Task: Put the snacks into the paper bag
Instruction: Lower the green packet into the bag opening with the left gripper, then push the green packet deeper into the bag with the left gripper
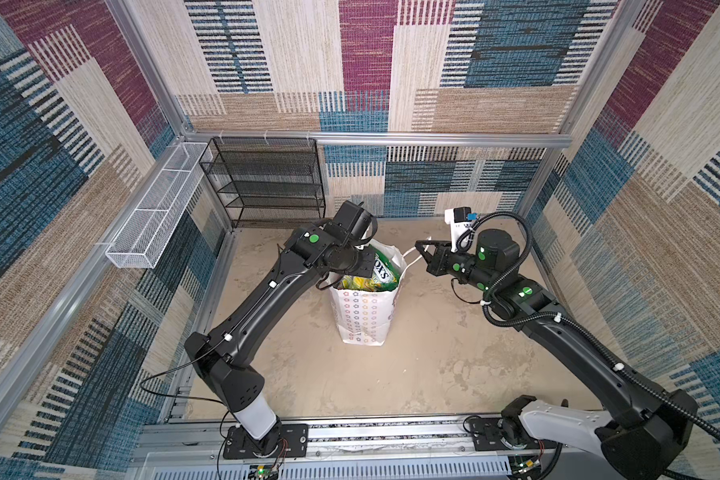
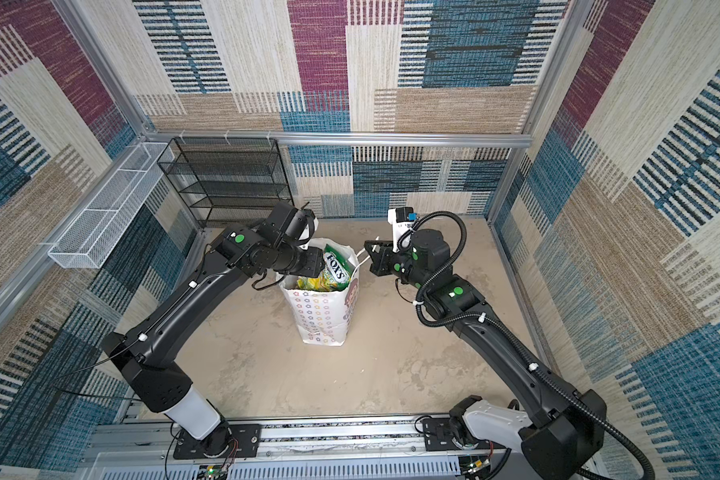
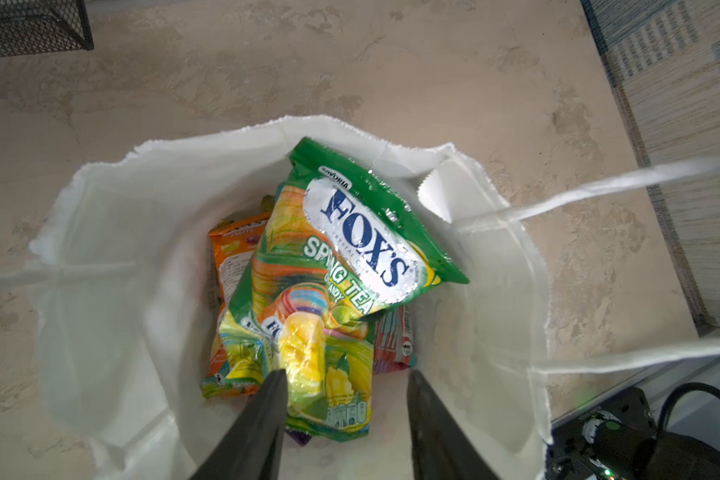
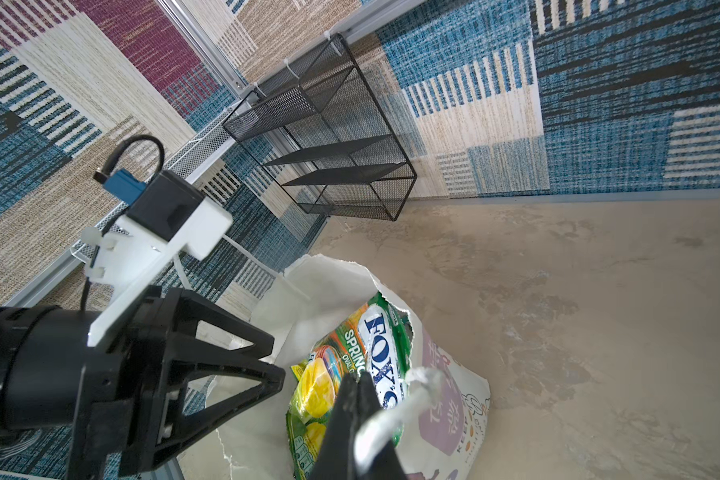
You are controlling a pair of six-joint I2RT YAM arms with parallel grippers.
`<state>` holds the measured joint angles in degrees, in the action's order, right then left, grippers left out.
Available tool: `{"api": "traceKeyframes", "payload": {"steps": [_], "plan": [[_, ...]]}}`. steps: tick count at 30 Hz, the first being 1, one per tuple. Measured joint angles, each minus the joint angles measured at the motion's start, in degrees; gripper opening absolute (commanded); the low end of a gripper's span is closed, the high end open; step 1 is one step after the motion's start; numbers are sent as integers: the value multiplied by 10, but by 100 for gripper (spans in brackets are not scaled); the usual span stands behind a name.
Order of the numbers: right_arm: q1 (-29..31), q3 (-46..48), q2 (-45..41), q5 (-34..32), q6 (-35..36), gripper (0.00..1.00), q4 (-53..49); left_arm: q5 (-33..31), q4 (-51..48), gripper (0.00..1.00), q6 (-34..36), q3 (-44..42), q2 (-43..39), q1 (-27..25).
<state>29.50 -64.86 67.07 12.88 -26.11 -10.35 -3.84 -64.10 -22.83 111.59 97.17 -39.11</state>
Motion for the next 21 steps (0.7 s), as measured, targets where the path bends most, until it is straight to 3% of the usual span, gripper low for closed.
{"api": "traceKeyframes", "payload": {"steps": [10,21], "plan": [[0,0,-7,0,0,0,-2,-5,0,45,5,26,97,0],[0,0,-3,0,0,0,-2,-37,31,45,9,-40,121,0]]}}
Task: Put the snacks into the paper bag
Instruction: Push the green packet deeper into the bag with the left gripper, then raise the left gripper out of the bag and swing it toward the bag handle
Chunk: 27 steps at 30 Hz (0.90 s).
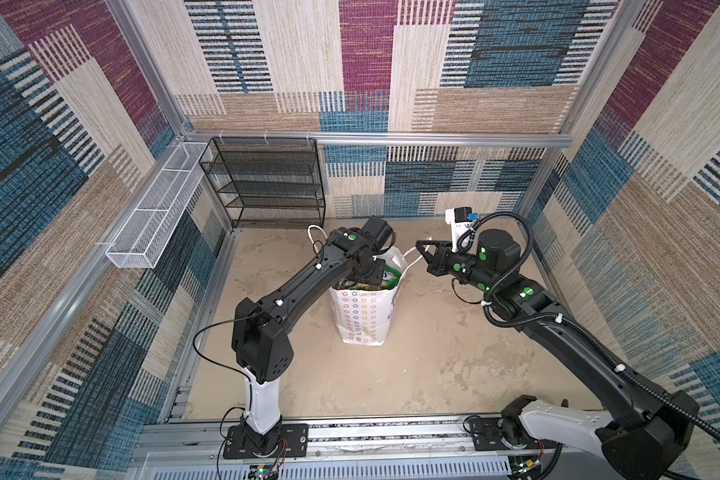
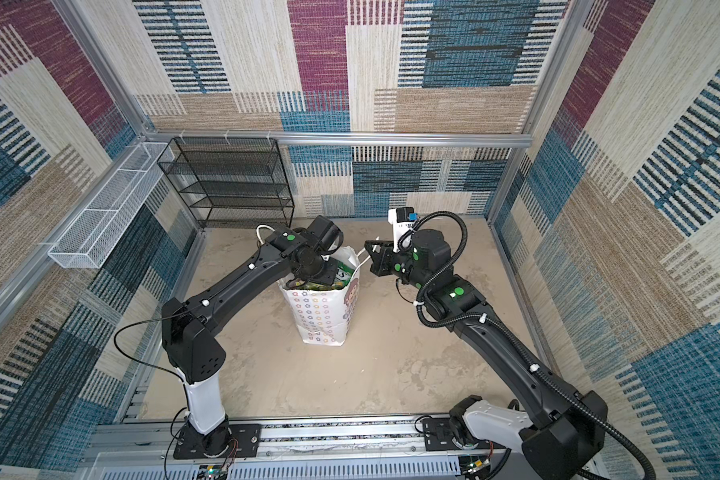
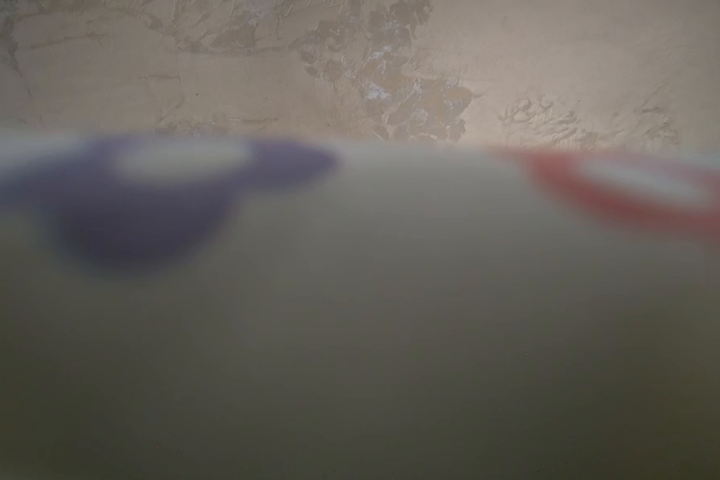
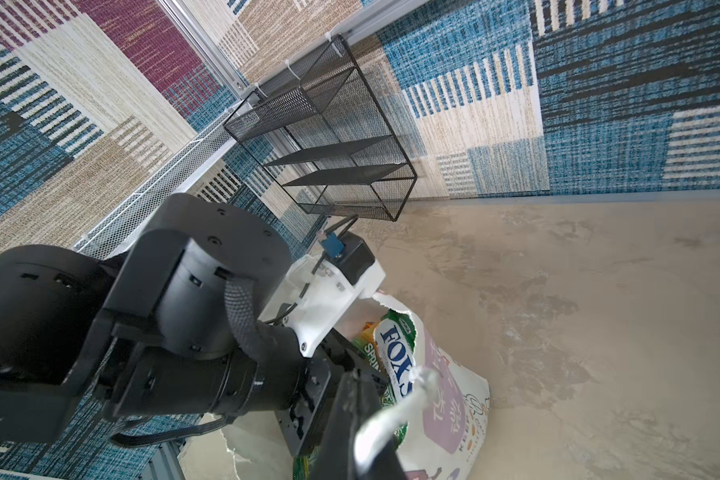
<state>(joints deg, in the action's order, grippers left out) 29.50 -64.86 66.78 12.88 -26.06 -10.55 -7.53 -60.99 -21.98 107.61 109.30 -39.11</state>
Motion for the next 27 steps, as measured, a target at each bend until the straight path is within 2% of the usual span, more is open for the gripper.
{"api": "traceKeyframes", "payload": {"steps": [5,11,16,18,27], "plan": [[0,0,2,0,0,0,0,17,-12,47,-4,14,-16,0],[0,0,4,0,0,0,0,66,-22,52,-18,42,-90,-2],[0,0,5,0,0,0,0,79,-16,68,-28,38,-172,1],[0,0,5,0,0,0,0,79,-12,83,-34,31,-208,3],[0,0,0,2,0,0,-1,64,11,95,-81,-34,-335,13]]}}
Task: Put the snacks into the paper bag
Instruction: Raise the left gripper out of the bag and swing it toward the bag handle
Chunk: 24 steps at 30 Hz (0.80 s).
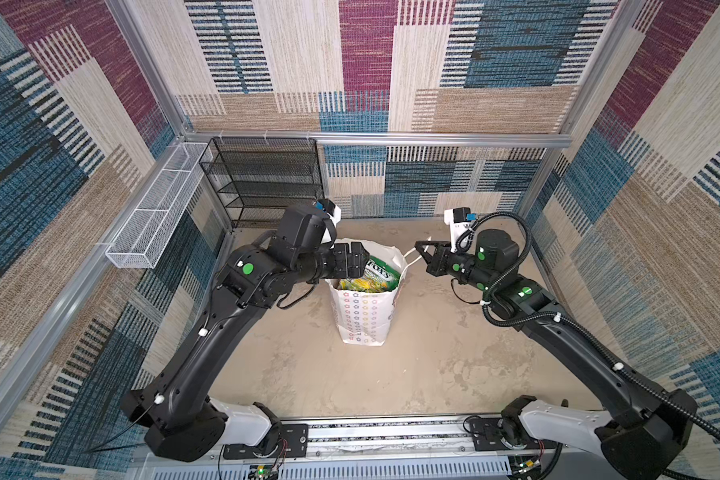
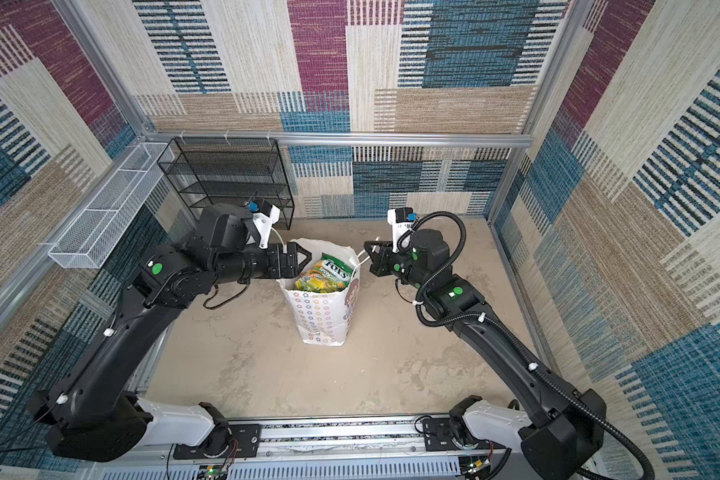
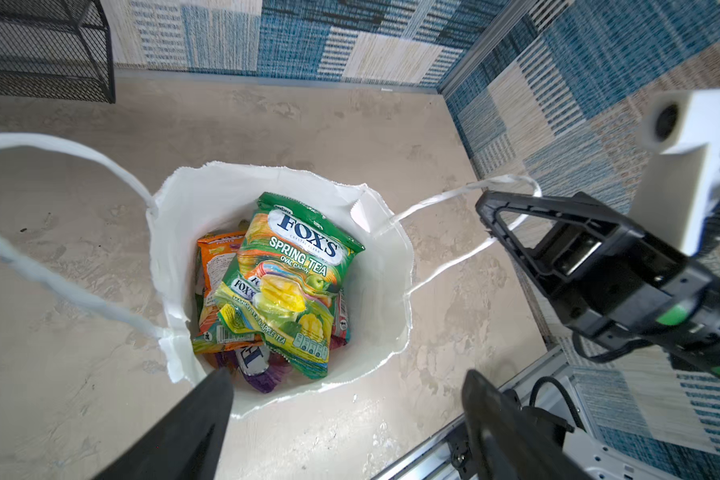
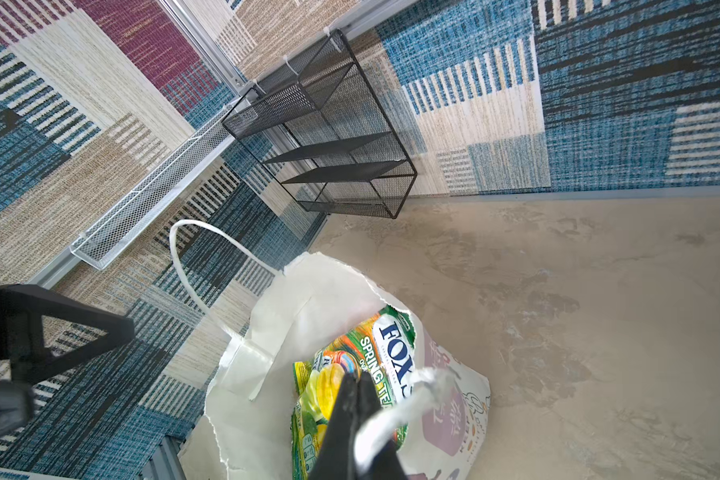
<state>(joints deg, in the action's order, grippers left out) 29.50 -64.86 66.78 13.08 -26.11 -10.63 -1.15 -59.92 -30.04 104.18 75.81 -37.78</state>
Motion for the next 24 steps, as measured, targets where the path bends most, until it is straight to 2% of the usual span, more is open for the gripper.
{"api": "traceKeyframes", "payload": {"steps": [5,9,14,20,24], "plan": [[0,0,-13,0,0,0,-4,-31,1,100,-19,-44,-55,22],[0,0,-15,0,0,0,-8,-26,1,99,-28,-73,-74,83],[0,0,-22,3,0,0,-13,64,15,99,-30,-108,-64,185],[0,0,-27,2,0,0,-22,149,23,100,-27,-108,-10,231],[0,0,-28,-1,2,0,-26,183,36,94,-25,-107,9,254]]}}
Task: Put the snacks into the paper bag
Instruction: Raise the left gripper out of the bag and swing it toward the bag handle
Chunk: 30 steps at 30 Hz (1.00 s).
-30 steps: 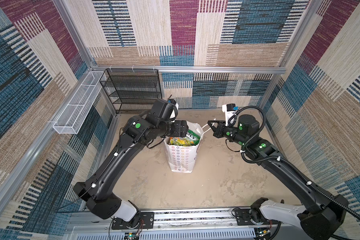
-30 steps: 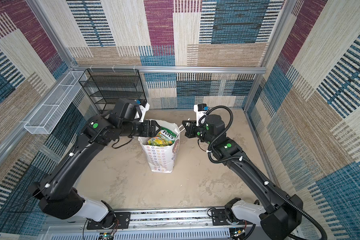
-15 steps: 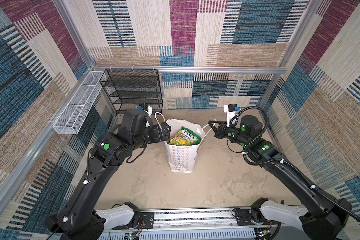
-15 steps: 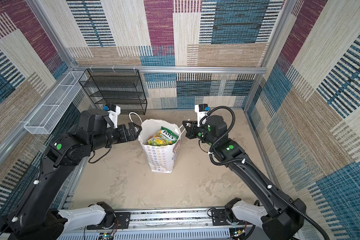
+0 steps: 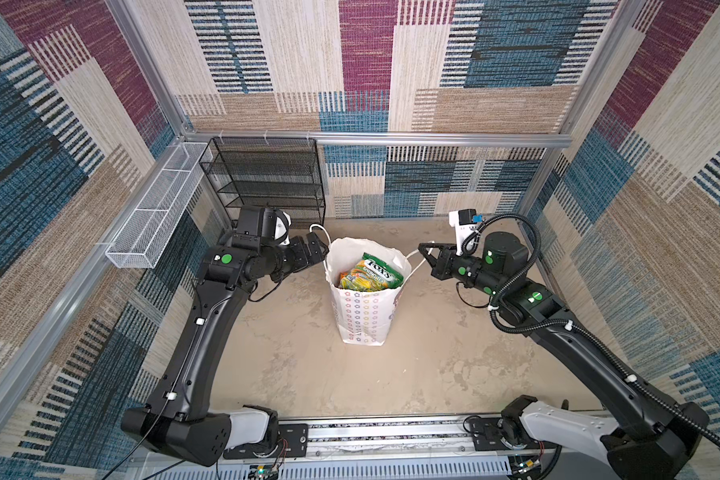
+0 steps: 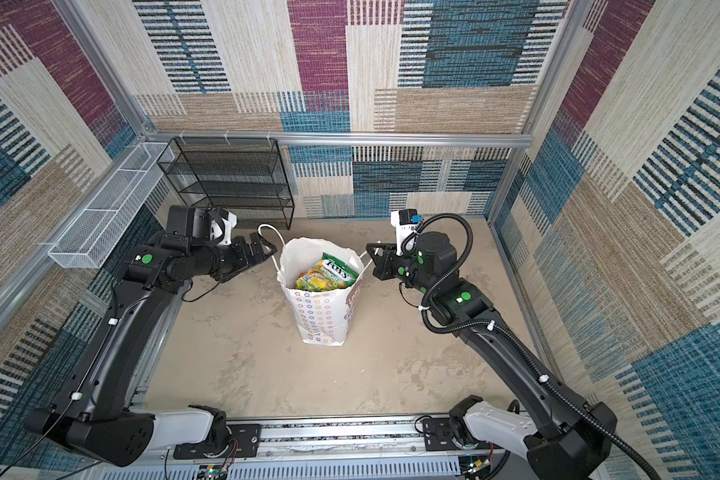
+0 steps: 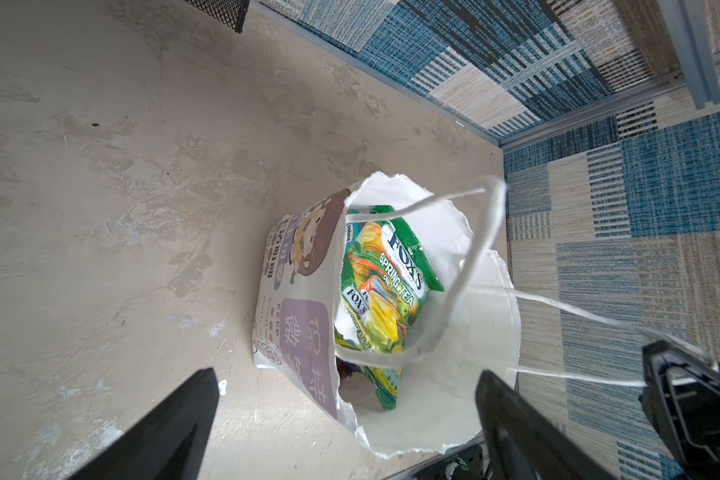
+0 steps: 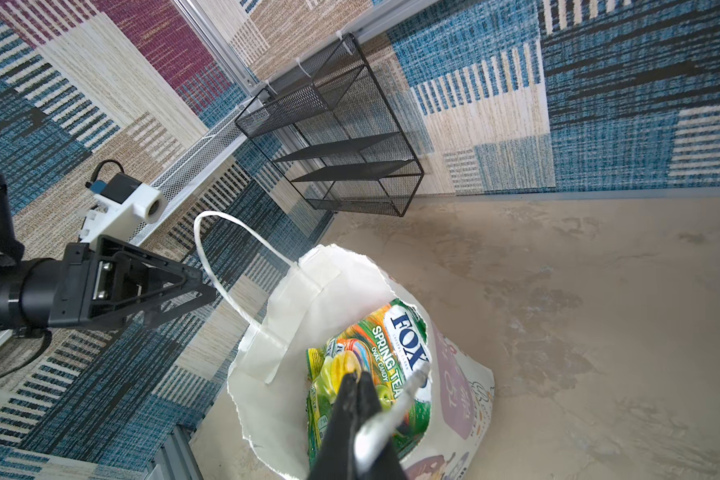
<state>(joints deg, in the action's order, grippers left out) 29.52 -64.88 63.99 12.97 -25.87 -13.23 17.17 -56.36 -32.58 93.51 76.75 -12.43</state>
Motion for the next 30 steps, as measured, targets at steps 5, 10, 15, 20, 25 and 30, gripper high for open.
{"api": "traceKeyframes", "payload": {"steps": [5,10,15,20,25,30], "plan": [[0,0,0,-1,2,0,-1,30,16,75,0,0,19,16],[0,-3,3,-1,2,0,-2,56,35,63,-4,5,31,27],[0,-3,4,-1,2,0,-2,72,45,50,-5,28,54,31],[0,-3,4,-1,2,0,-2,85,56,33,-15,38,78,41],[0,-3,4,-1,2,0,-1,90,65,4,-26,39,83,48],[0,-21,16,24,2,0,-3,137,86,0,-52,38,84,43]]}}
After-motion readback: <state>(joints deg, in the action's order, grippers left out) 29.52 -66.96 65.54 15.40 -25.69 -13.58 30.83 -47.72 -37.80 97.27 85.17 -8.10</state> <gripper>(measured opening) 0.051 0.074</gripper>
